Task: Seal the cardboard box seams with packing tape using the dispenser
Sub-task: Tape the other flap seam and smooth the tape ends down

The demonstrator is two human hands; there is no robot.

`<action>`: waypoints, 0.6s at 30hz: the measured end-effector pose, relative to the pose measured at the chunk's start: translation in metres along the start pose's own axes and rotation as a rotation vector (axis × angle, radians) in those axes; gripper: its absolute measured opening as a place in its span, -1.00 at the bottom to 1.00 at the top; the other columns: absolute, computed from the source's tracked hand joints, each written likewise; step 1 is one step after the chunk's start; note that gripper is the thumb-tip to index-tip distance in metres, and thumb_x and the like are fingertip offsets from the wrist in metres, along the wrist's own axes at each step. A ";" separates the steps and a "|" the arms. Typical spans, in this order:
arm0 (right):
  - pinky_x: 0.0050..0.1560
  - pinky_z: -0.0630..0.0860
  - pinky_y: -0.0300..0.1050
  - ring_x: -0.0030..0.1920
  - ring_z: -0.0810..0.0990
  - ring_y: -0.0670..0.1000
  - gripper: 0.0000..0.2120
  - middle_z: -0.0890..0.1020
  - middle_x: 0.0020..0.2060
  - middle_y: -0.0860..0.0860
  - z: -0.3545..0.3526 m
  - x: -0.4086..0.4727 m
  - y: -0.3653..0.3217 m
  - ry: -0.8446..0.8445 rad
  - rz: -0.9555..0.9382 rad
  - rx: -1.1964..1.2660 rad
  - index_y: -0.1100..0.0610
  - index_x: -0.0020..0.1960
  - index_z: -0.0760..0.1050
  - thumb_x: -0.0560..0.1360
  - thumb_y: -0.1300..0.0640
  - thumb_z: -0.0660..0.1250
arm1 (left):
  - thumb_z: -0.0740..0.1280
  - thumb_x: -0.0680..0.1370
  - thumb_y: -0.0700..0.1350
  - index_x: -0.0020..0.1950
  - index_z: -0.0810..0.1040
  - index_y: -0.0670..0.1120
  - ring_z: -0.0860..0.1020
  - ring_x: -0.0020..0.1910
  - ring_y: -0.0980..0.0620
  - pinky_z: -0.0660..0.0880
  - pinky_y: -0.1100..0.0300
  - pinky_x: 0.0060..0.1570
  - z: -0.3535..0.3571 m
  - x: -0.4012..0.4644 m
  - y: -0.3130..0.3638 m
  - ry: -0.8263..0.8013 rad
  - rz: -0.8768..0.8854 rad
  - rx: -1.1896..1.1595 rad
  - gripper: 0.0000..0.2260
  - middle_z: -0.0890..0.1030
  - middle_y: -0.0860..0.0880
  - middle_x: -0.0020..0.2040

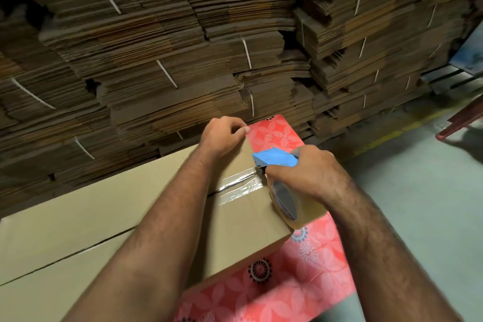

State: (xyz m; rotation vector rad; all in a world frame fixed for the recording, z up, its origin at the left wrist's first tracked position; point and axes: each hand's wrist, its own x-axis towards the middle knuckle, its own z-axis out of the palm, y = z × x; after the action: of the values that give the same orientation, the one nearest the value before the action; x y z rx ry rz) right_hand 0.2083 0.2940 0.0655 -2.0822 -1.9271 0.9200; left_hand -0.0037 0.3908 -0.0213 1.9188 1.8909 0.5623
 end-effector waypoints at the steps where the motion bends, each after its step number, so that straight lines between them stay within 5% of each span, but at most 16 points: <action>1: -0.35 0.35 -0.16 -0.12 0.55 0.01 -0.47 0.58 -0.14 -0.01 0.000 0.000 0.000 0.001 0.003 0.001 0.05 0.04 0.54 0.28 -0.32 0.38 | 0.28 0.57 0.13 0.04 0.66 0.13 0.60 0.00 0.06 0.54 0.09 0.03 0.002 -0.002 0.001 0.011 0.003 0.061 -0.81 0.66 0.16 -0.10; 7: -0.36 0.32 -0.14 -0.10 0.57 0.05 -0.45 0.59 -0.10 0.03 0.001 0.003 -0.005 -0.003 0.004 -0.037 0.08 0.04 0.55 0.28 -0.33 0.39 | 0.20 0.51 0.18 0.13 0.60 0.23 0.57 0.11 0.00 0.40 0.12 -0.04 0.001 0.004 0.016 -0.158 -0.137 0.226 -0.73 0.61 0.11 0.00; 12: -0.37 0.29 -0.14 -0.08 0.53 0.07 -0.44 0.54 -0.09 0.04 -0.001 0.003 -0.014 -0.031 0.004 -0.072 0.09 0.08 0.53 0.29 -0.30 0.41 | 0.06 0.56 0.41 0.40 0.44 0.24 0.47 0.35 -0.09 0.36 -0.09 0.25 -0.006 0.009 0.012 -0.270 -0.213 0.279 -0.50 0.55 0.02 0.35; 15: -0.37 0.29 -0.15 -0.10 0.51 0.06 -0.46 0.48 -0.19 -0.01 -0.004 0.001 -0.016 -0.051 -0.004 -0.068 0.10 0.08 0.52 0.31 -0.28 0.42 | 0.04 0.65 0.25 0.47 0.41 0.15 0.41 0.44 -0.05 0.29 -0.22 0.40 -0.010 -0.008 0.003 -0.046 0.009 0.163 -0.55 0.50 0.05 0.43; 18: -0.38 0.28 -0.17 -0.18 0.46 0.00 -0.47 0.43 -0.23 -0.03 -0.006 -0.001 -0.018 -0.076 -0.020 -0.079 0.11 0.09 0.50 0.34 -0.28 0.42 | 0.15 0.69 0.00 0.44 0.48 0.08 0.26 0.55 0.03 0.11 -0.19 0.52 -0.002 -0.030 -0.007 -0.088 0.232 0.030 -0.67 0.40 0.08 0.51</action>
State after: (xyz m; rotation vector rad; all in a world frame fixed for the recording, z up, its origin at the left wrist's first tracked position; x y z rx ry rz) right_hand 0.1963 0.2979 0.0799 -2.0957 -2.0499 0.9475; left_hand -0.0106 0.3611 -0.0236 2.1609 1.6435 0.5096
